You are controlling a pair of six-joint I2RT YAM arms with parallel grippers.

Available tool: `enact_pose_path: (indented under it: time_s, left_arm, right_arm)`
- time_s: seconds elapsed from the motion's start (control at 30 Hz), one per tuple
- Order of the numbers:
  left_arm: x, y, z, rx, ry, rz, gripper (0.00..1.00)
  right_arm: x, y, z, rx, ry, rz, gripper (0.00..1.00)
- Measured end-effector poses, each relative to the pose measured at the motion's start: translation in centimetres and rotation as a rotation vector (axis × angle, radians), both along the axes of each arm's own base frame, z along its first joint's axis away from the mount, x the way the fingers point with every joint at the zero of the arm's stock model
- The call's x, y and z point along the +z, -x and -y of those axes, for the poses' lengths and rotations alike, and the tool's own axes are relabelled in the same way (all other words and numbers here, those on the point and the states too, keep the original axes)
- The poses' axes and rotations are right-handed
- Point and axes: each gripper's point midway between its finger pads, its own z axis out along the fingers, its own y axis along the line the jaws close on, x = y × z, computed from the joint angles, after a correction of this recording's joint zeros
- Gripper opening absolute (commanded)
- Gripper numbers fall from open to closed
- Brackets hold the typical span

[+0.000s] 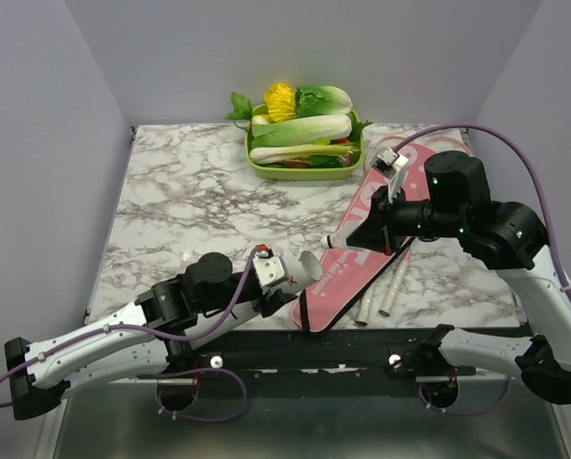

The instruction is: Pack up the badminton gear

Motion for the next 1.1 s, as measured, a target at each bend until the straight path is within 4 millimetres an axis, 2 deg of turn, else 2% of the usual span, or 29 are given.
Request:
enact_pose_path:
  time_s: [0.2,0.37,0.6,0.83,1.1]
  left_arm:
    - [0.2,0.4,0.0,-0.021,0.010,-0.002,0.00]
    - [0.6,0.7,0.0,-0.031,0.021,0.000,0.00]
    - [0.7,0.9,0.0,-0.042,0.028,0.000,0.00]
    - [0.7,1.1,0.0,-0.052,0.029,-0.003,0.00]
    - [0.9,1.2,-0.1,-0.053,0.036,-0.001,0.00]
  right_arm:
    - [-2.0,1.7,0.2,0.065,0.039,-0.073,0.01]
    - [-3.1,2.9,-0.4,0.109,0.044,-0.120,0.01]
    - [-3.9,3.1,-1.8,0.139,0.039,-0.154,0.01]
    - [-5.3,2.7,-4.7,0.184,0.043,-0.200,0.01]
    - [-8.0,4.3,-8.6,0.282,0.037,-0.268,0.01]
